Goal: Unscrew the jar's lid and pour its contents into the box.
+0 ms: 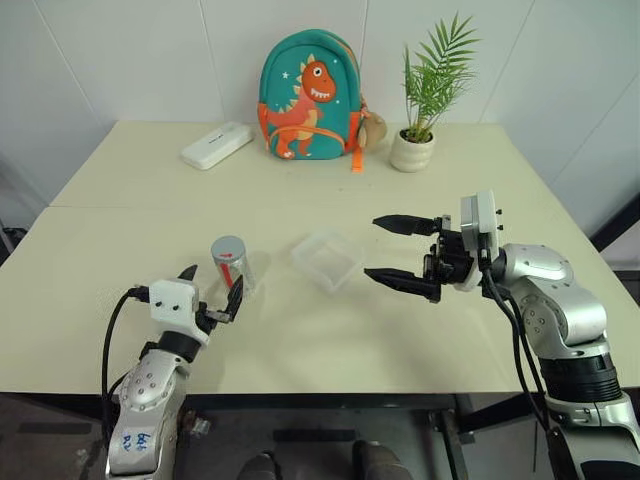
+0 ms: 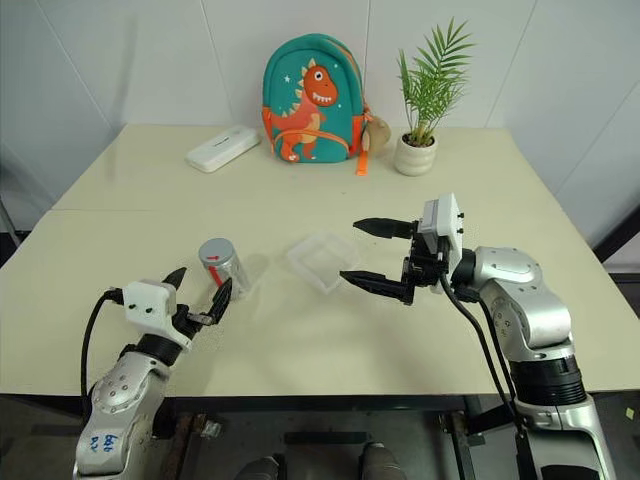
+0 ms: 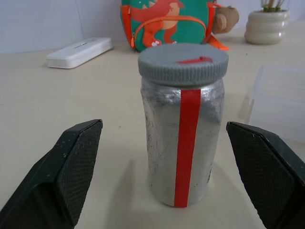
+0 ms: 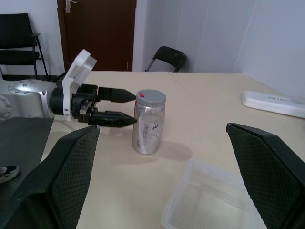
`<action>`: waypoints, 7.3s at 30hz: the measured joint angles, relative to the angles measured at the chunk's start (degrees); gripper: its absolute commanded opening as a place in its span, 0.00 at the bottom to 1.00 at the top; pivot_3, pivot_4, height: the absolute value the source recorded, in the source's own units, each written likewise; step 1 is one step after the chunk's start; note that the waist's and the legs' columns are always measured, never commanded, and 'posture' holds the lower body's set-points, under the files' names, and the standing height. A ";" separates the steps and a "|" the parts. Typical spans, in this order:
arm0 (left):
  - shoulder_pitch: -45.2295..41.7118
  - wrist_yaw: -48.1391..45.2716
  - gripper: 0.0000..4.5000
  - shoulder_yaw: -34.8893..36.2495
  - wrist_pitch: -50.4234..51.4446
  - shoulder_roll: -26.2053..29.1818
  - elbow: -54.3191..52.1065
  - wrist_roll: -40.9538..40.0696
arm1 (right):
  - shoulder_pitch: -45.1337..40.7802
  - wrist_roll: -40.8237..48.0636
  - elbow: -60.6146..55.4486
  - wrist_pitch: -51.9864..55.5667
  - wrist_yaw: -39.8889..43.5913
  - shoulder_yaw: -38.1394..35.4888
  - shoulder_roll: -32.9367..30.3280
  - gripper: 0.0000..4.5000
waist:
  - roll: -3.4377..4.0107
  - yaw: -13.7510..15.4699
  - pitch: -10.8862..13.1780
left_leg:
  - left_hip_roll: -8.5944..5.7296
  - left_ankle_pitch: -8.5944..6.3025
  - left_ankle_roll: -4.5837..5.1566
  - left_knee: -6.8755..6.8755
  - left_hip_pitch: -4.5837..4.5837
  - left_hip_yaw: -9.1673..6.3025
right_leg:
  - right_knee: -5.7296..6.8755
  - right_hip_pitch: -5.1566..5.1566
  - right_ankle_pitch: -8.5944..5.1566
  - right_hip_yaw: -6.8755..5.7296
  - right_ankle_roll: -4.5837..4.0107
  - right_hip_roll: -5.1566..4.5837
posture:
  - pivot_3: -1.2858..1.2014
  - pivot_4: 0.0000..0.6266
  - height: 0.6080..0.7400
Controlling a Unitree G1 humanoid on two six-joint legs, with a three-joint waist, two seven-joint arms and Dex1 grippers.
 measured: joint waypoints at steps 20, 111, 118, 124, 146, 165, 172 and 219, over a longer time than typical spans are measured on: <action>-15.84 -1.86 0.80 -5.07 -9.58 1.34 23.97 4.45 | 5.35 -0.71 -7.35 -0.31 -4.88 1.03 2.08 1.00 | 0.00 0.56 0.00 | 0.00 -0.06 -0.08 -0.13 -0.11 -0.01 | -0.30 -0.02 0.55 -0.03 0.99 0.00 | 0.52 0.24 1.00; -30.12 -59.52 0.47 -7.84 13.13 22.77 15.31 -27.74 | -19.01 7.59 1.57 23.13 -2.28 8.23 11.10 0.99 | 0.03 -0.97 0.00 | 0.12 -0.15 -0.06 -0.01 -0.97 -0.03 | 0.35 -1.11 0.48 -0.02 0.91 0.14 | 0.52 0.24 1.00; -30.18 -58.98 0.47 -7.40 13.09 22.58 15.52 -27.52 | -18.05 3.06 -2.73 20.49 -8.79 11.33 15.55 0.99 | 0.03 -1.06 0.00 | 0.13 -0.14 -0.08 -0.03 -0.98 -0.04 | 0.42 -1.17 0.47 -0.01 0.89 0.16 | 0.52 0.24 1.00; -30.18 -59.15 0.47 -7.59 13.07 22.46 15.54 -27.33 | -18.10 -1.53 -1.35 17.01 -10.75 13.44 16.65 0.99 | 0.03 -0.97 0.00 | 0.12 -0.13 -0.11 -0.02 -0.98 -0.04 | 0.43 -1.16 0.47 -0.01 0.89 0.16 | 0.52 0.24 1.00; -29.98 -59.18 0.47 -8.45 12.98 22.47 16.93 -27.01 | -18.31 -3.72 10.76 12.14 -1.44 8.21 4.34 0.99 | 0.03 -0.65 0.00 | 0.14 -0.12 -0.11 -0.02 -0.99 -0.04 | 0.41 -1.14 0.45 0.00 0.86 0.18 | 0.52 0.24 1.00; -29.93 -59.02 0.47 -8.55 10.87 21.86 17.36 -26.31 | -17.23 -0.87 2.76 17.88 -6.38 12.80 16.02 0.99 | 0.05 -1.07 0.01 | 0.37 -0.08 -0.13 0.06 -0.98 -0.01 | 0.72 -1.32 0.48 0.09 0.74 0.48 | 0.52 0.24 1.00; -29.93 -58.27 0.47 -8.50 10.88 21.47 17.37 -26.29 | -20.38 -3.39 6.80 15.81 -8.43 13.39 19.55 0.99 | 0.05 -1.14 0.01 | 0.38 -0.08 -0.13 0.04 -0.97 -0.01 | 0.75 -1.33 0.48 0.09 0.73 0.49 | 0.52 0.24 1.00; -29.45 -57.55 0.47 -8.84 10.91 21.37 17.25 -26.18 | -19.48 -4.00 5.88 16.89 -11.70 14.03 22.46 0.99 | 0.06 -1.16 0.01 | 0.44 -0.05 -0.17 0.12 -0.99 0.09 | 1.07 -1.52 0.46 0.17 0.69 0.55 | 0.52 0.24 1.00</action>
